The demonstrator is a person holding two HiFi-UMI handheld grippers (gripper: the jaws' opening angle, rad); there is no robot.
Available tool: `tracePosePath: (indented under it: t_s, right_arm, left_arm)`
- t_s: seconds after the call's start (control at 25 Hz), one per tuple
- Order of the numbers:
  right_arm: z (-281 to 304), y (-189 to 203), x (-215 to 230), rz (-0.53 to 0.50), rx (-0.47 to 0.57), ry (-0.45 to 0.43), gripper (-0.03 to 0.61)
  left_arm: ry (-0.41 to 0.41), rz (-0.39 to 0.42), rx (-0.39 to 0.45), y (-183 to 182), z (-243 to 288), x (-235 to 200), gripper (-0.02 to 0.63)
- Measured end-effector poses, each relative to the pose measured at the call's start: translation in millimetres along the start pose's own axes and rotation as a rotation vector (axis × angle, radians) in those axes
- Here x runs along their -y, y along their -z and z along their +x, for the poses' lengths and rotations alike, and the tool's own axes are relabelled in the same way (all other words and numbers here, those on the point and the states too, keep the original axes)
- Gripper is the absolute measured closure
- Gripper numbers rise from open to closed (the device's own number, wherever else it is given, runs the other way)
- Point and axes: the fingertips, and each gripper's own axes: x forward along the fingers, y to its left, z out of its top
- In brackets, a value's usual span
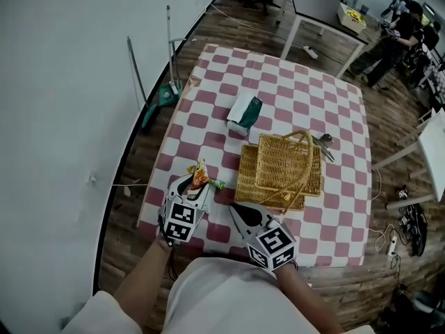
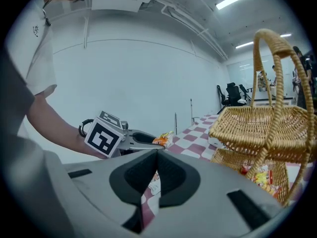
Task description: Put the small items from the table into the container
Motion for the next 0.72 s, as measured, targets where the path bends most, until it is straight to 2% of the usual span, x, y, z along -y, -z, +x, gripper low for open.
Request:
tracePosePath:
  t_s: [0.72]
  right_arm:
    - [-69, -35, 26, -0.001, 0.125, 0.076, 0.571]
  left_arm:
    - [0.079, 0.067, 0.166, -101, -24, 61, 0.434]
